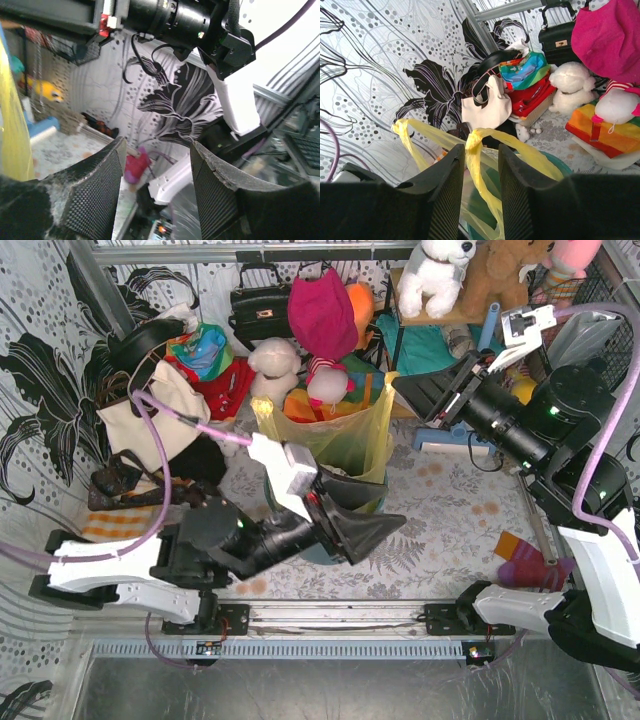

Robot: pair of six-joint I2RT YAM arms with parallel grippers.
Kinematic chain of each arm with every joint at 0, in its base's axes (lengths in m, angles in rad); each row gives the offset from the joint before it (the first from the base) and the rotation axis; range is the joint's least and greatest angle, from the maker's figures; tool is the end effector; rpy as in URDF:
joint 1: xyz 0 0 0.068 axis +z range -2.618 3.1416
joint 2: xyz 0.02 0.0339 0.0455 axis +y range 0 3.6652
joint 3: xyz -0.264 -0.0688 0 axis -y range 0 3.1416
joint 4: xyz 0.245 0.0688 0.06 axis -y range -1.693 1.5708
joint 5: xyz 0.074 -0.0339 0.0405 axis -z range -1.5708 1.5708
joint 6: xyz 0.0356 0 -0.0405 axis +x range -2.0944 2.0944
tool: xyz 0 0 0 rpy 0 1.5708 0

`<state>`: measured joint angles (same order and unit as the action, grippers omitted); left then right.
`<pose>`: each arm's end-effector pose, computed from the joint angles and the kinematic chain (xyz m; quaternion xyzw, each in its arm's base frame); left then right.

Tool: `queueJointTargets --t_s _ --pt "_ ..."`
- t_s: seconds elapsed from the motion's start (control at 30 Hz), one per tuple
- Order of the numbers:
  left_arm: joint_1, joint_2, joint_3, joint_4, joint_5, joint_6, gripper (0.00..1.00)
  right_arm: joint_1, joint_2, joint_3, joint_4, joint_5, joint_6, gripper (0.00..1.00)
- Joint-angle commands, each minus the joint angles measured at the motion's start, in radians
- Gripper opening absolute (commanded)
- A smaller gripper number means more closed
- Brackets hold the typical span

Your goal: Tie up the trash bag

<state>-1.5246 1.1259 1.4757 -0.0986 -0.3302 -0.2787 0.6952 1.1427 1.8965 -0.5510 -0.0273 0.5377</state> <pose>0.0217 -0.2195 0.5189 0.2473 0.5668 -0.5488 0.5625 0.1186 0.1002 0.5872 -0.0603 0.6290 0.4551 0.6273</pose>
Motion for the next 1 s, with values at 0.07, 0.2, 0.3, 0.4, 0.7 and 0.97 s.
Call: queueJointTargets --t_s 0.07,0.2,0.3,0.4,0.7,0.97 --pt "-0.118 0.090 -0.006 0.354 -0.453 0.472 0.64 -0.002 0.018 0.043 0.005 -0.034 0.017 0.32" --pt "-0.118 0.143 0.014 0.431 -0.533 0.593 0.65 -0.002 0.028 0.049 0.006 -0.043 0.020 0.30" --pt "-0.117 0.164 0.031 0.460 -0.569 0.649 0.65 -0.002 0.029 0.048 0.008 -0.046 0.021 0.22" --pt "-0.094 0.163 0.044 0.419 -0.547 0.628 0.66 -0.002 0.031 0.047 0.010 -0.048 0.023 0.09" --pt "0.180 0.078 0.022 0.224 -0.221 0.376 0.67 -0.002 0.037 0.054 0.004 -0.038 0.021 0.00" --pt "0.317 0.063 -0.020 0.272 0.063 0.436 0.72 -0.002 0.072 0.135 -0.080 -0.049 0.009 0.00"
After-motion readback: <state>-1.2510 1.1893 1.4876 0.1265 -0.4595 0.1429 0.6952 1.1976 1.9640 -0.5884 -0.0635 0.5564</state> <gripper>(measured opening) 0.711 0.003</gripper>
